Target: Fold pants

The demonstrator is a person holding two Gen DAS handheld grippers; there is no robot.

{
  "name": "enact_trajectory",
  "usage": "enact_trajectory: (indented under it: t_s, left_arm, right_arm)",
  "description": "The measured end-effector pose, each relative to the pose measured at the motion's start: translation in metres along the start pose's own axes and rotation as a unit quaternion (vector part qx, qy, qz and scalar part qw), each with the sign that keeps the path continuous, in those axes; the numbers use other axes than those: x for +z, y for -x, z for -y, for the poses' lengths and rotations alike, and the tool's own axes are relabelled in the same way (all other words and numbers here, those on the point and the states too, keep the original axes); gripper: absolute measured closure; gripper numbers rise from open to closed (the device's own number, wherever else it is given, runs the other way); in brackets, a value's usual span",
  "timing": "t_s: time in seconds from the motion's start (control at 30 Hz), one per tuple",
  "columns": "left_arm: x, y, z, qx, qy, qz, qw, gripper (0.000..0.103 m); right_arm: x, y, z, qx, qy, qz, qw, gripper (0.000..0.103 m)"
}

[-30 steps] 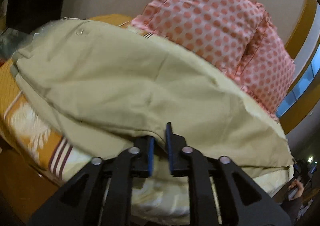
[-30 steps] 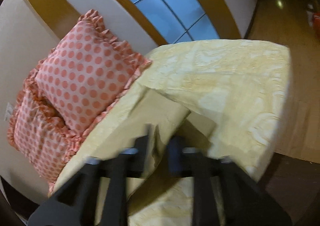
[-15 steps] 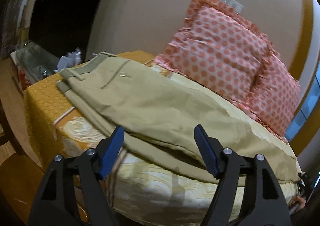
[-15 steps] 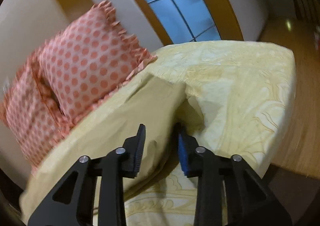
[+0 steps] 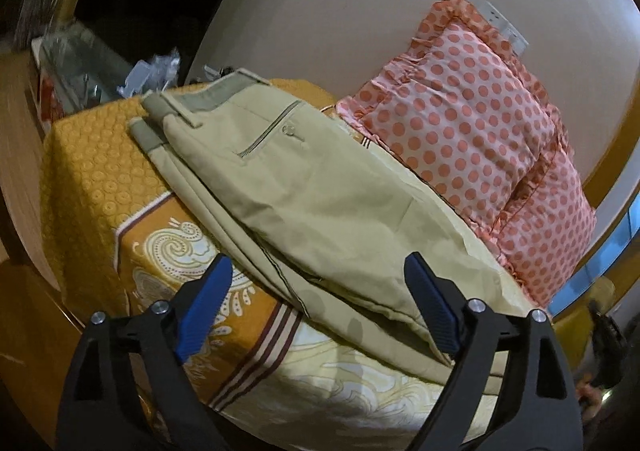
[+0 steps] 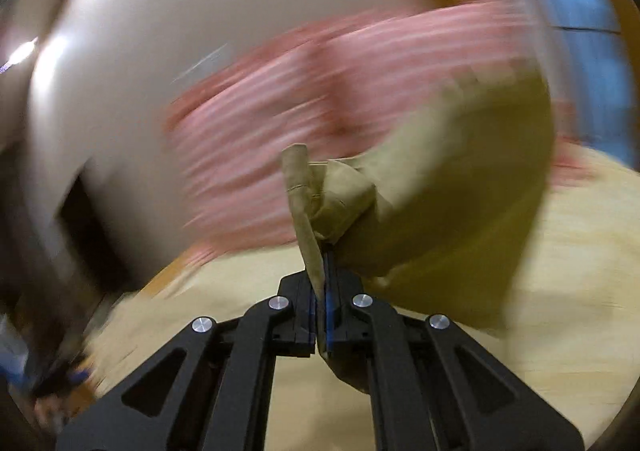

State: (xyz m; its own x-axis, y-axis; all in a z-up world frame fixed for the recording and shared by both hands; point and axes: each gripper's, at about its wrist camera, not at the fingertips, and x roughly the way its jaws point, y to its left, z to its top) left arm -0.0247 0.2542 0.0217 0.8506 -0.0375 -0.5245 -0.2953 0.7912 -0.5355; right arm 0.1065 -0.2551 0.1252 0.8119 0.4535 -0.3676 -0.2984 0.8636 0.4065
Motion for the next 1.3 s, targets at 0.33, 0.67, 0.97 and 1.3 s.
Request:
enact_trajectory:
  t_s: [0.33, 0.67, 0.97, 1.3]
  left_arm:
    - [0.026, -0.017, -0.021, 0.016, 0.069, -0.016, 0.9974, 0.012]
    - [0.056, -0.040, -0.034, 0.065, 0.109, -0.013, 0.9919, 0.029]
    - [0.089, -0.030, 0.067, 0.051, -0.058, 0.022, 0.9968, 0.096]
    - [-0.097, -0.028, 0.340, -0.280, -0.463, -0.121, 0.8323, 0.103]
  right_arm:
    - [-0.084, -0.056, -0.106, 0.145, 0.113, -0.160, 0.970, 0.015]
    - [-0.054, -0.024, -0.047, 0.137, 0.011, -0.088, 0.987, 0.013]
    - [-0.052, -0.016, 0.000, 0.104, -0.038, -0.067, 0.992, 0.012]
    - [-0.036, 0.034, 0.090, 0.032, -0.181, 0.001, 0.983, 0.011]
